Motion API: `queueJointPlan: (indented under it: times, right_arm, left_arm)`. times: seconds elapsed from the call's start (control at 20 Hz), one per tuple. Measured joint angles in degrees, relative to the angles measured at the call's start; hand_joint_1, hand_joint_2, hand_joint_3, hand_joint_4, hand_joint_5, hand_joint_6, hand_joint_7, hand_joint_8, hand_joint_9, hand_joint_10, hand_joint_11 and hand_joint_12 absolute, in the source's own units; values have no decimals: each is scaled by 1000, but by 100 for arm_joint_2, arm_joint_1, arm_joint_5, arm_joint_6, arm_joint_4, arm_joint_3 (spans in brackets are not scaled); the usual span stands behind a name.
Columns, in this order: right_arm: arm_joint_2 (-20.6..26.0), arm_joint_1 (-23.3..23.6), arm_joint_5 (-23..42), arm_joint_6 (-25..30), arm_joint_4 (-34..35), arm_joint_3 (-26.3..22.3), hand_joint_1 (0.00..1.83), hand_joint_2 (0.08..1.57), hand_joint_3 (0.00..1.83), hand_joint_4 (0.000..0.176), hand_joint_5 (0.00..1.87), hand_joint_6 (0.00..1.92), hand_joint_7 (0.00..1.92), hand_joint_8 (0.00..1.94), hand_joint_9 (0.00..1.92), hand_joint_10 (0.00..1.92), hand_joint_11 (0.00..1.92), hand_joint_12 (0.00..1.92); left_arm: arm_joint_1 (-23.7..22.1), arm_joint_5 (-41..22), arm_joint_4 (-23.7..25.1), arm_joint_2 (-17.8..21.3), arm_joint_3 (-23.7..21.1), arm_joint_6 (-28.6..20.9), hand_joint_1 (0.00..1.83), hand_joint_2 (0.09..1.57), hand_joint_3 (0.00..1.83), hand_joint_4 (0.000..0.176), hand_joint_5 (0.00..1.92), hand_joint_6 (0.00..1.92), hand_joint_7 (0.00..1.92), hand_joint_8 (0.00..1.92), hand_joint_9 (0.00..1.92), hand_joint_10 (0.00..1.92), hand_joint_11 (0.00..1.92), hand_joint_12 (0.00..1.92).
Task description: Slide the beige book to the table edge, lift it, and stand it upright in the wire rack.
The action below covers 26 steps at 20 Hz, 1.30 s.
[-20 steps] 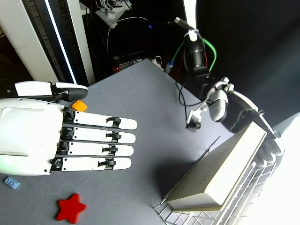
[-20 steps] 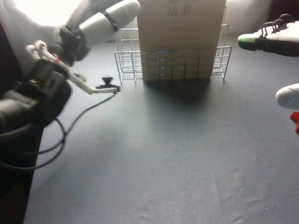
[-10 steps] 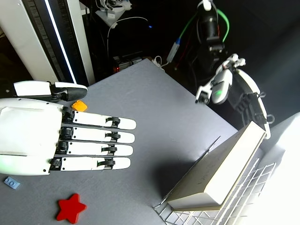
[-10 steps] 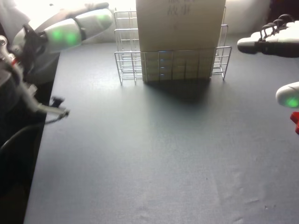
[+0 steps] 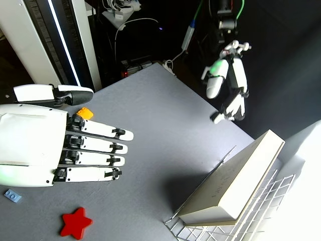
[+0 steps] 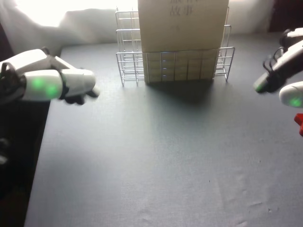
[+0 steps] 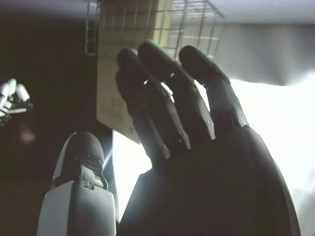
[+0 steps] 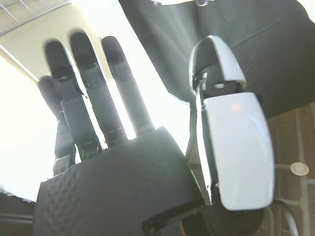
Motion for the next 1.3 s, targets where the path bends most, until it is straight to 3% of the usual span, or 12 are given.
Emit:
queueJointPlan:
  times: [0.05,0.1,0.15,0.25,0.35,0.6,0.65,0.7,0.8,1.0,1.25,1.3]
  right_arm:
    - [0,0,2,0,0,0,161,1371,12,0,735,1322,909,1336,750,1669,556,1905]
    - [0,0,4,0,4,0,182,1433,17,0,746,1543,961,1558,855,1849,734,1918]
    - [7,-4,4,2,4,0,242,1490,21,0,829,1725,1049,1696,980,1907,931,1920]
    - [20,-42,0,13,4,0,279,1557,25,0,974,1907,1129,1865,1118,1920,1119,1921]
    - [24,-42,11,28,-9,0,441,1535,1,0,982,1920,1118,1931,1140,1921,1133,1921]
    - [35,-42,11,28,2,0,369,1529,0,0,838,1921,1038,1912,1040,1921,1029,1921]
    - [35,-42,20,31,4,0,624,1458,41,15,537,1875,1040,1843,1023,1921,1010,1921]
    - [37,-42,20,31,2,0,533,1467,31,0,754,1868,1073,1808,1059,1921,1037,1921]
    - [44,-42,17,28,2,0,427,1476,18,0,845,1904,1055,1849,1061,1921,1038,1921]
    - [42,-42,42,31,2,-2,395,1499,12,0,813,1840,1031,1791,1026,1921,990,1921]
    - [46,-42,39,28,2,0,324,1518,4,0,862,1835,1032,1816,1020,1921,973,1921]
    - [46,-42,44,28,2,0,343,1509,0,0,820,1642,1009,1719,977,1915,941,1921]
  left_arm:
    - [-4,85,13,138,-173,216,228,1470,20,0,729,1703,894,1738,838,1915,723,1921]
    - [-68,238,-4,358,-466,664,364,1495,13,0,813,1799,949,1822,931,1920,844,1921]
    - [-155,348,-2,481,-627,946,449,1510,9,0,856,1896,986,1901,983,1921,904,1921]
    - [-385,638,-4,804,-1047,1687,520,1498,0,0,905,1903,1049,1920,1054,1921,1004,1921]
    - [-487,929,-15,1025,-1335,2164,473,1513,5,0,903,1886,1046,1921,1044,1921,993,1921]
    - [-861,1698,-26,1311,-1821,3027,415,1517,2,0,873,1921,1017,1921,1028,1921,1001,1921]
    - [-1029,1812,-35,1316,-1845,3182,380,1523,4,0,872,1919,1012,1921,1026,1921,1000,1921]
    - [-1172,1912,-44,1316,-1845,3272,362,1528,4,0,886,1845,1033,1853,1024,1921,972,1921]
    - [-1311,2116,-42,1279,-1845,3305,346,1536,4,0,876,1876,1050,1842,1037,1921,970,1921]
    - [-1672,2365,-42,1040,-1843,3440,516,1507,0,0,886,1917,1047,1919,1061,1921,1029,1921]
    - [-1698,2625,-44,957,-1893,3445,503,1500,0,0,886,1920,1027,1916,1054,1921,1009,1921]
    - [-1698,2649,-44,968,-1912,3438,506,1503,0,0,889,1921,1036,1919,1066,1921,1019,1921]
